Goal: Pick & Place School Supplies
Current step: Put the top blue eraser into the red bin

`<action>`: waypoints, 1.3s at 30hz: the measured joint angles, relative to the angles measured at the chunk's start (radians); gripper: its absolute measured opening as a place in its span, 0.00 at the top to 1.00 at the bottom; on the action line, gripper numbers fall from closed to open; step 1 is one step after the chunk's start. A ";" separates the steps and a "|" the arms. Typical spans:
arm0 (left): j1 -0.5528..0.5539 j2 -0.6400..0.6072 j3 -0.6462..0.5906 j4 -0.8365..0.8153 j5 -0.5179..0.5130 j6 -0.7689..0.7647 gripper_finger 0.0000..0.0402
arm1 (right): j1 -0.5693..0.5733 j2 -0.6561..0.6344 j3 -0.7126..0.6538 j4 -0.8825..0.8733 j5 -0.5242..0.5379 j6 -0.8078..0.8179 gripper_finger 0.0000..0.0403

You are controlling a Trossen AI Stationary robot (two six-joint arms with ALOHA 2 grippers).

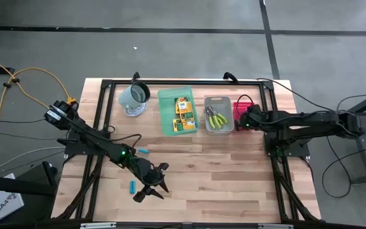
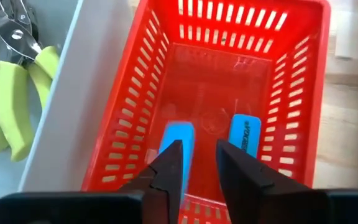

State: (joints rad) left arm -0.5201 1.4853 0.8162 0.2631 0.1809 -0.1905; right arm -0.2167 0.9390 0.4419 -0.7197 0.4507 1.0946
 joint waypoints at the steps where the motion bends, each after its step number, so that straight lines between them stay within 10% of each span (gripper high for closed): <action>1: 0.000 0.000 0.000 0.000 0.000 0.000 0.65 | -0.003 0.000 0.000 0.000 -0.008 0.000 0.77; 25: 0.000 0.000 0.000 0.000 0.003 0.000 0.65 | -0.008 -0.007 0.010 0.143 0.080 -0.145 0.77; 39: 0.000 0.000 0.000 -0.003 0.002 0.000 0.65 | 0.074 -0.007 0.105 0.464 -0.072 -0.452 0.77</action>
State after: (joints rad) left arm -0.5201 1.4853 0.8162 0.2604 0.1828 -0.1909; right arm -0.1427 0.9318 0.5468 -0.2554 0.3784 0.6424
